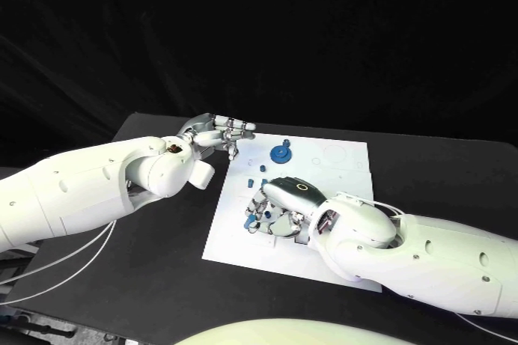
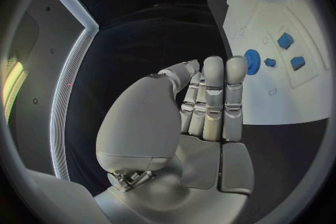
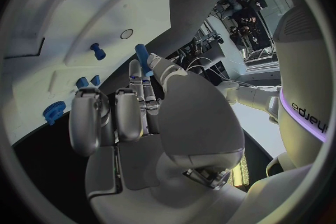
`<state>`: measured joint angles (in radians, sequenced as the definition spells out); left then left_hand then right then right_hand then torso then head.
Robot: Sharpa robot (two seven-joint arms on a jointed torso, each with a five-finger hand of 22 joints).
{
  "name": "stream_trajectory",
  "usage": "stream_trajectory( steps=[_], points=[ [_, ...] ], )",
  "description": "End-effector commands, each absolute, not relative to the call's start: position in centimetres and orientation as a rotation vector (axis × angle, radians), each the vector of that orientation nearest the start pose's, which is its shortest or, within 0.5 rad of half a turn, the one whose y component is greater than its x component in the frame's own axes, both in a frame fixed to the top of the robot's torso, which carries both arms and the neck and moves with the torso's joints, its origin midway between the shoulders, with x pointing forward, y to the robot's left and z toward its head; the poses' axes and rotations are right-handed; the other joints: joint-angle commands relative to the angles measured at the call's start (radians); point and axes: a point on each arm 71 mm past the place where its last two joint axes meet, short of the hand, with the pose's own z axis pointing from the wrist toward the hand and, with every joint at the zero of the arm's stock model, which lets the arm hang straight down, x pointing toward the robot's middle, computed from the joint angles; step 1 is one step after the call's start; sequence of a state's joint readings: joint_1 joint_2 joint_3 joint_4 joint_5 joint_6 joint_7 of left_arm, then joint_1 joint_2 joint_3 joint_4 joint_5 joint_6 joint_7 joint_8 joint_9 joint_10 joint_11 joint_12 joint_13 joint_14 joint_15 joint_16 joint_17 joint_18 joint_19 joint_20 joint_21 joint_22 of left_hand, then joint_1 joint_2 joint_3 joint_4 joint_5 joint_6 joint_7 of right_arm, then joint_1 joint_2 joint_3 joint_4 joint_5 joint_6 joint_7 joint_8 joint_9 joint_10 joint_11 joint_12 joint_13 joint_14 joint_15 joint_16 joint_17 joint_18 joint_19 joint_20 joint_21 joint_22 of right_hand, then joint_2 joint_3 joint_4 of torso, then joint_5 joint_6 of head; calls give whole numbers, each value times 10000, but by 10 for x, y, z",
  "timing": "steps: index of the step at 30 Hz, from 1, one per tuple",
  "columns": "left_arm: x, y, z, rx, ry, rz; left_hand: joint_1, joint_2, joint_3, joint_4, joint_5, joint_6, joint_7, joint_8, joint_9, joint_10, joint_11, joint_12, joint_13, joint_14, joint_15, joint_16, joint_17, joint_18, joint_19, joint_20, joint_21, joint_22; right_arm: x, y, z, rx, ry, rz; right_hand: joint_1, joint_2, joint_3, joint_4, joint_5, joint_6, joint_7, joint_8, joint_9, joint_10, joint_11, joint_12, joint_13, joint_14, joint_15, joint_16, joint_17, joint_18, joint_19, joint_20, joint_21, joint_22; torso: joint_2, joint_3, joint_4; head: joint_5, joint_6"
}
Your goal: Assemble the parts on the task board
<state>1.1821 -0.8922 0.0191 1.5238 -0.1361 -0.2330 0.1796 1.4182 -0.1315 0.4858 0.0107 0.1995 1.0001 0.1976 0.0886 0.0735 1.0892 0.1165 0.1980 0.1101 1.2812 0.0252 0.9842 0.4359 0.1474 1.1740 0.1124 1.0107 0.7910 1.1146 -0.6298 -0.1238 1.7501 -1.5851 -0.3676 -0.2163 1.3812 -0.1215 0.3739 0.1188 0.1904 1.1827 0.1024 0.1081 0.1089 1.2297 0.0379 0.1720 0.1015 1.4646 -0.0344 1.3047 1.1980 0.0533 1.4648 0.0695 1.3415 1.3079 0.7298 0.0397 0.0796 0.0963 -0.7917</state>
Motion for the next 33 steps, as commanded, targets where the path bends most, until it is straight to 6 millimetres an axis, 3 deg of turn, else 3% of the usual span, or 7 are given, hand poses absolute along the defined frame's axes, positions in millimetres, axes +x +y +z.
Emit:
stream_trajectory(
  steps=[1,7,20,33],
  points=[
    [490,225,-176,-10757,16226,-14645,16,57,-1,-43,28,-56,-5,67,-9,-88,16,35,-6,-77,5,-45,-9,162,-56,-8,-33,7,381,-40,-217,-4376,16747,9471,-1,40,18,36,52,12,-41,12,365,35,35,-64,10,428,-36,73,30,-89,470,-70,26,1475,-5,4,-14,48,-30],
    [490,224,-176,-10751,16267,-14667,16,57,-1,-43,28,-56,-5,67,-9,-88,16,35,-6,-77,5,-45,-9,162,-56,-8,-33,7,385,-41,-223,-4517,16835,9099,24,49,30,17,88,14,-35,7,373,43,37,-80,14,432,-33,88,49,-97,480,-68,66,1498,-1,4,-3,-21,8],
    [490,223,-176,-10729,16272,-14709,6,59,3,-46,25,-59,0,74,-8,-95,21,45,-6,-78,8,-44,-14,165,-65,-8,-48,-13,385,-40,-231,-4905,17265,8801,28,48,29,11,100,18,-32,7,378,50,40,-88,17,440,-31,117,87,-110,497,-66,132,1533,-1,19,-4,33,-71],
    [490,222,-176,-10725,16279,-14717,6,59,3,-46,25,-59,0,74,-8,-95,21,45,-6,-78,8,-44,-14,165,-65,-8,-48,-13,385,-40,-236,-5151,17409,8440,22,49,25,13,98,22,-30,7,382,57,43,-93,20,443,-29,127,100,-112,500,-65,143,1539,-10,7,-11,80,-95]
  ],
)
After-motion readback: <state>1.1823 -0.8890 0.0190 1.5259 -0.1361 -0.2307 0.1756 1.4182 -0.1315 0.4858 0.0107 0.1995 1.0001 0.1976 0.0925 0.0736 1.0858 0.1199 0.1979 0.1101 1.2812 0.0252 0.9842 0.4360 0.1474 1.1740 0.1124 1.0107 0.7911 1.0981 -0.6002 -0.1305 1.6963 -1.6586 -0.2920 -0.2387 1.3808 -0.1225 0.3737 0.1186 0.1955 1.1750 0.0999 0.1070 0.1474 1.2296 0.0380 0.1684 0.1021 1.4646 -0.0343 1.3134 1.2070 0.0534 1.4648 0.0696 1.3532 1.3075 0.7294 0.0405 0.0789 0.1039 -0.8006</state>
